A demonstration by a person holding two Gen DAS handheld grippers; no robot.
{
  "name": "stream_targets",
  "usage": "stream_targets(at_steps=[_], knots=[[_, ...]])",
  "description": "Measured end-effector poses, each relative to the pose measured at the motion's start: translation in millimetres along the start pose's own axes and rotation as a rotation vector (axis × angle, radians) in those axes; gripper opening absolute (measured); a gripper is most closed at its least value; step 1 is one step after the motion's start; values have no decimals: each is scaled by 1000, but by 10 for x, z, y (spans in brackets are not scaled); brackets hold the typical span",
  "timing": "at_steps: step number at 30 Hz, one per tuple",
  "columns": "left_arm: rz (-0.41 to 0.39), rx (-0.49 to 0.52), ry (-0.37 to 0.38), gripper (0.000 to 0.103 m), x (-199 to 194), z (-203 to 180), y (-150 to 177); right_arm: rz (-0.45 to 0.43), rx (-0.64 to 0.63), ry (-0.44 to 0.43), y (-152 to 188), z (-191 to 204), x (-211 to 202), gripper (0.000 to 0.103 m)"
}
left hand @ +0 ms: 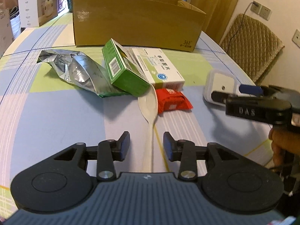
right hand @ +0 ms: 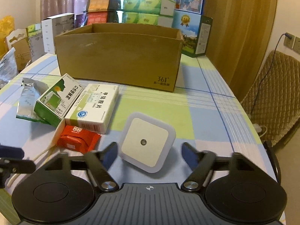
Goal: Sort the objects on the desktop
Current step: 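Move the right tool toward the white square night light while the left tool holds the spoon, then close the right tool on the white night light while the left tool holds the spoon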
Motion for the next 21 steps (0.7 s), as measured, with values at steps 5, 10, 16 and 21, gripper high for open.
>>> stream_targets(at_steps=[5, 10, 16, 21], knots=[[-8, -23, -5, 38, 92, 49, -65, 19, 53, -28, -26, 11, 109, 80], [-21, -13, -8, 38, 193, 34, -142, 30, 63, -13, -67, 3, 195, 79], [-33, -16, 6, 38, 299, 3, -281, 36, 98, -7, -38, -127, 169, 67], [-21, 32, -6, 19, 337, -106, -293, 33, 127, 2, -10, -227, 132, 67]])
Point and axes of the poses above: each gripper's, at about its wrist camera, not at the fingertips, and x roughly the way its jaws point, z to its left, y to its underside, the point moved 8 cm from there along x, roughly the way its jaws point, and after that the axes turned 10 degrees about z, right-handed, at the moved point
